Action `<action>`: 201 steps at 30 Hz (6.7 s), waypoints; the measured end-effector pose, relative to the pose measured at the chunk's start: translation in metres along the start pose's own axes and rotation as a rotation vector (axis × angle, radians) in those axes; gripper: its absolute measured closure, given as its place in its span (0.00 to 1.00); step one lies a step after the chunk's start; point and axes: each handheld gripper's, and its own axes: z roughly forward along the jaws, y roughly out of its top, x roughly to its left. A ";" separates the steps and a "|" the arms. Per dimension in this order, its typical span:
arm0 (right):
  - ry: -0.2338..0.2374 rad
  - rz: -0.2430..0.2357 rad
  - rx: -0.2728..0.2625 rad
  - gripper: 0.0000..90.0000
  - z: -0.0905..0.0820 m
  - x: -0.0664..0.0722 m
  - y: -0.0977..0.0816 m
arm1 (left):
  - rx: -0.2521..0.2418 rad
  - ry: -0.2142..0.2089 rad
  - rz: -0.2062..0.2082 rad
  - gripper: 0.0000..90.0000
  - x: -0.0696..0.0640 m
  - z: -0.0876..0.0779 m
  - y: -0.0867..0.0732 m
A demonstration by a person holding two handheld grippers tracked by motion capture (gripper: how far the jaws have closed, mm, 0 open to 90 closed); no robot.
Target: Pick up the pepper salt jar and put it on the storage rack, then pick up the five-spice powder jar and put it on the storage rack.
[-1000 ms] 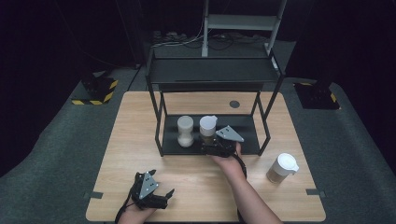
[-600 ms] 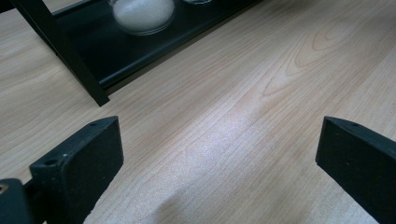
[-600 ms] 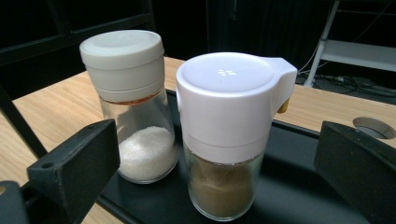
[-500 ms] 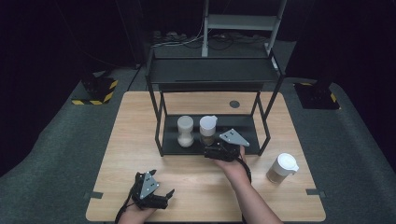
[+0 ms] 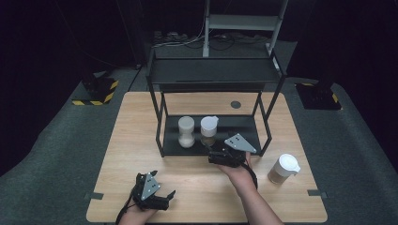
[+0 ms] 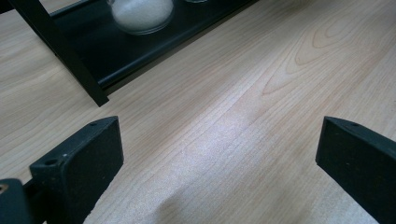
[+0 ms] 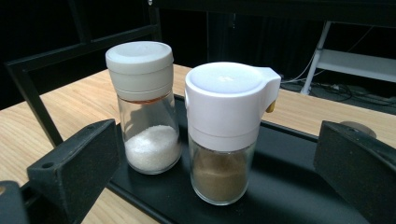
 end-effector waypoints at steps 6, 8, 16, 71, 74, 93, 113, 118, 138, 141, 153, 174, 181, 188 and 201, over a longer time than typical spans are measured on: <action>-0.002 -0.001 -0.003 0.00 -0.011 0.000 -0.003 | 0.000 0.001 0.002 0.01 0.000 0.000 0.000; -0.004 -0.001 -0.003 0.00 -0.016 -0.001 -0.005 | 0.001 0.001 0.003 0.01 0.000 0.000 0.000; -0.005 -0.022 -0.003 0.00 -0.032 -0.001 -0.016 | 0.001 0.003 0.006 0.01 0.000 0.000 0.000; -0.008 -0.173 0.160 0.00 -0.083 0.010 -0.096 | 0.005 0.028 0.039 0.01 -0.005 0.000 0.000; 0.005 -0.182 0.147 0.00 -0.084 0.011 -0.097 | 0.001 0.024 0.043 0.01 -0.005 0.000 0.000; 0.035 -0.178 0.065 0.00 -0.098 0.007 -0.086 | 0.023 0.030 0.061 0.01 -0.007 0.002 0.001; 0.032 -0.176 0.017 0.00 -0.122 0.006 -0.064 | 0.024 0.024 0.065 0.01 -0.007 0.002 0.001; 0.026 -0.158 -0.003 0.00 -0.128 0.001 -0.059 | 0.021 0.028 0.062 0.01 -0.007 0.002 0.001; -0.062 -0.120 -0.041 0.00 -0.157 -0.036 -0.046 | 0.025 0.016 0.068 0.01 -0.007 0.002 0.001; -0.074 -0.113 -0.049 0.00 -0.160 -0.042 -0.045 | 0.025 0.015 0.070 0.01 -0.007 0.002 0.001; -0.124 -0.098 -0.053 0.00 -0.171 -0.060 -0.041 | 0.026 0.015 0.072 0.01 -0.008 0.002 0.001; -0.215 -0.066 -0.042 0.00 -0.181 -0.087 -0.045 | 0.029 0.005 0.082 0.01 -0.008 0.002 0.001; -0.255 -0.054 -0.041 0.00 -0.184 -0.096 -0.048 | 0.029 0.002 0.084 0.01 -0.008 0.002 0.001; -0.275 -0.048 -0.030 0.00 -0.183 -0.102 -0.053 | 0.029 0.002 0.084 0.01 -0.008 0.002 0.001; -0.284 -0.020 -0.028 0.00 -0.180 -0.107 -0.061 | 0.029 0.003 0.085 0.01 -0.008 0.002 0.001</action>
